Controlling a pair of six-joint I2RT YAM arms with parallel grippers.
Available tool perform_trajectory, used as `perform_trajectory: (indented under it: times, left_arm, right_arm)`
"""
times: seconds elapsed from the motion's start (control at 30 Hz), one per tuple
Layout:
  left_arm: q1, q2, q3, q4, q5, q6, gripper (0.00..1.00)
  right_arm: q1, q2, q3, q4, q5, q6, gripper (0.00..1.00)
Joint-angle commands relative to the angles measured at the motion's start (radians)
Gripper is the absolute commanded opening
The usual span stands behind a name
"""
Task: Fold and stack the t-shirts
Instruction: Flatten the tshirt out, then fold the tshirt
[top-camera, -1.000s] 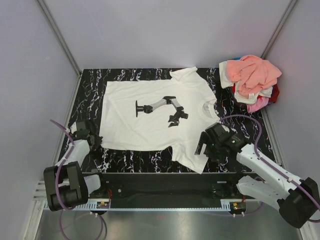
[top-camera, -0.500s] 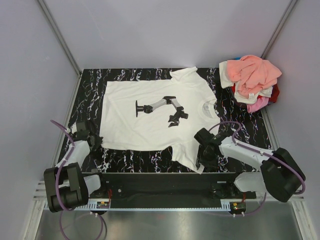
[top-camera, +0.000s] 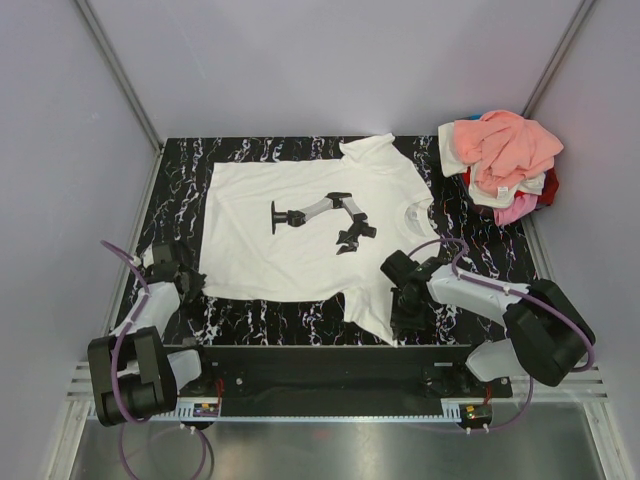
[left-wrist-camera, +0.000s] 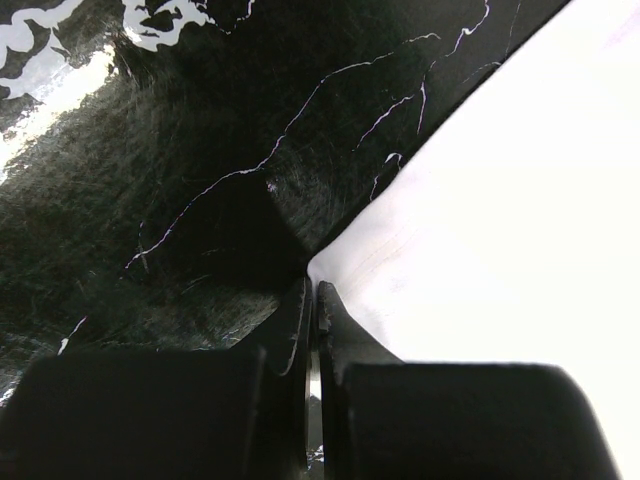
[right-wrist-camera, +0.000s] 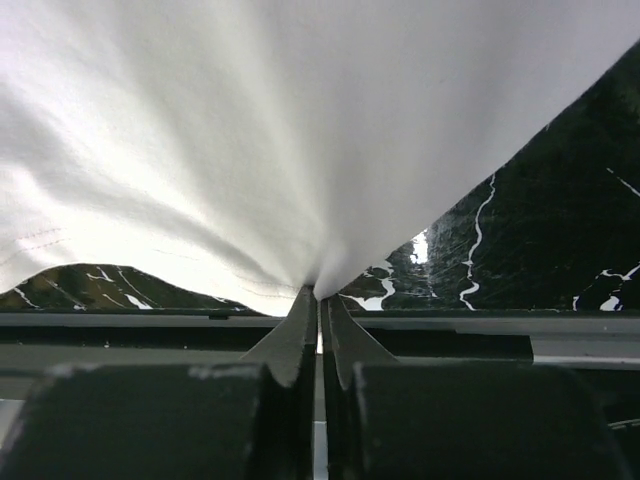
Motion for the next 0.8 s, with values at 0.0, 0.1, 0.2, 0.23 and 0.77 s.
perform_trajectory:
  times: [0.0, 0.1, 0.2, 0.23, 0.77]
  left_arm:
    - [0.002, -0.019, -0.009, 0.016, 0.017, 0.008, 0.00]
    - [0.004, -0.044, -0.012, -0.006, 0.021, 0.022, 0.00]
    - [0.002, -0.126, -0.022, -0.053, 0.043, 0.037, 0.00]
    - [0.001, -0.149, -0.023, -0.065, 0.066, 0.039, 0.00]
    - [-0.033, -0.272, 0.259, -0.404, 0.227, 0.063, 0.00]
  right_arm:
    - [0.010, -0.018, -0.008, 0.061, 0.016, -0.007, 0.00]
    - [0.010, -0.082, -0.012, 0.036, 0.039, -0.004, 0.00]
    - [0.008, -0.162, -0.006, -0.040, 0.094, 0.031, 0.00]
    - [0.010, -0.229, 0.004, -0.091, 0.099, 0.045, 0.00]
    - [0.008, -0.534, 0.356, -0.432, 0.365, 0.171, 0.00]
